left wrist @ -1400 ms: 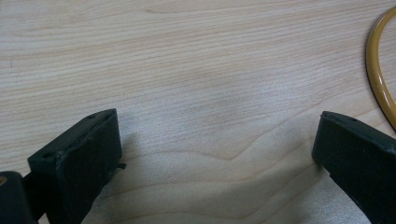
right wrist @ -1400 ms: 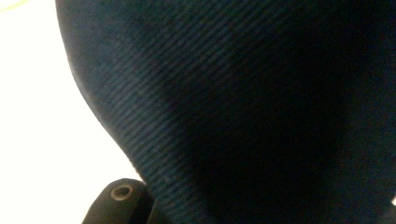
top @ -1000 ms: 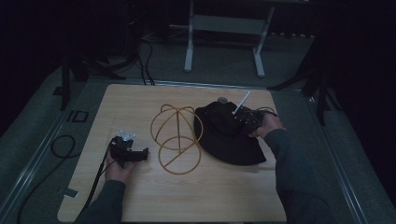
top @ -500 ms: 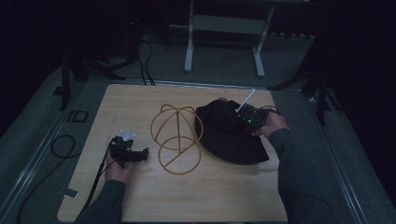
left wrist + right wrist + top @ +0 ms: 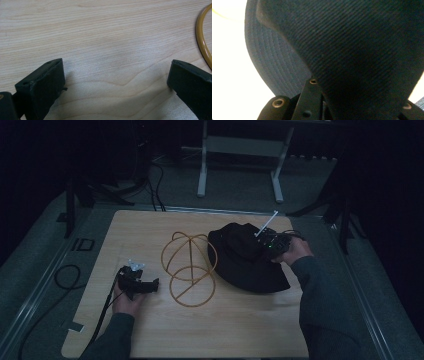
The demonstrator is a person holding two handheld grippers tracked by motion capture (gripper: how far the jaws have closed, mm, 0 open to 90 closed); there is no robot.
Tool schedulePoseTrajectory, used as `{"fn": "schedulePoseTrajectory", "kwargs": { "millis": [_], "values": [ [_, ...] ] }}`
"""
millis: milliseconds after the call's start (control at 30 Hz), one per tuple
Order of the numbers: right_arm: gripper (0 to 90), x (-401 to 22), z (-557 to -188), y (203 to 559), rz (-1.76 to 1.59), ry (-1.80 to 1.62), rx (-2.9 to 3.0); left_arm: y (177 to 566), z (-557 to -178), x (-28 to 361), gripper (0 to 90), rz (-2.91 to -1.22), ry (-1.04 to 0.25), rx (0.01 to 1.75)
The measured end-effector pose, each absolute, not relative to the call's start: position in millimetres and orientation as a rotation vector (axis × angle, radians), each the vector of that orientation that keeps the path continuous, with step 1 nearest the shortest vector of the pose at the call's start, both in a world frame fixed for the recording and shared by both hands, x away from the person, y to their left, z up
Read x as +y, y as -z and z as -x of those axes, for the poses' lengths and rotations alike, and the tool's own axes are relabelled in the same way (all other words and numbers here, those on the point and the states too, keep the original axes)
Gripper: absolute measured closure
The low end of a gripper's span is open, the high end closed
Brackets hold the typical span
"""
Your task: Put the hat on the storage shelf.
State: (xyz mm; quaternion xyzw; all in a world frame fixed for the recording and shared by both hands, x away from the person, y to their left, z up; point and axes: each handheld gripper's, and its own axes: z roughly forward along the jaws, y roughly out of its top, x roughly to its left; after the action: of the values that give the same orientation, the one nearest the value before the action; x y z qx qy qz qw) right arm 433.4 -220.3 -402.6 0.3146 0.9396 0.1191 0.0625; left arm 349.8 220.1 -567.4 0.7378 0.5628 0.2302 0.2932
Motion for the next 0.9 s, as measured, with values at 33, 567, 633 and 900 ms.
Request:
{"fn": "schedulePoseTrajectory", "kwargs": {
  "millis": [33,567,633,900],
  "values": [
    [87.8,-221,-433,401,-0.951,-0.362,2.836,567,-350,220,1.6,-1.965,-0.613,1.499],
    [87.9,-228,-427,387,-0.965,-0.451,2.791,567,-350,220,1.6,-1.966,-0.613,1.499],
    [87.9,-229,-426,386,-0.970,-0.456,2.792,567,-350,220,1.6,-1.966,-0.613,1.499],
    [88.0,-230,-420,378,-0.944,-0.492,2.780,567,-350,220,1.6,-1.966,-0.613,1.500]
  ]
}}
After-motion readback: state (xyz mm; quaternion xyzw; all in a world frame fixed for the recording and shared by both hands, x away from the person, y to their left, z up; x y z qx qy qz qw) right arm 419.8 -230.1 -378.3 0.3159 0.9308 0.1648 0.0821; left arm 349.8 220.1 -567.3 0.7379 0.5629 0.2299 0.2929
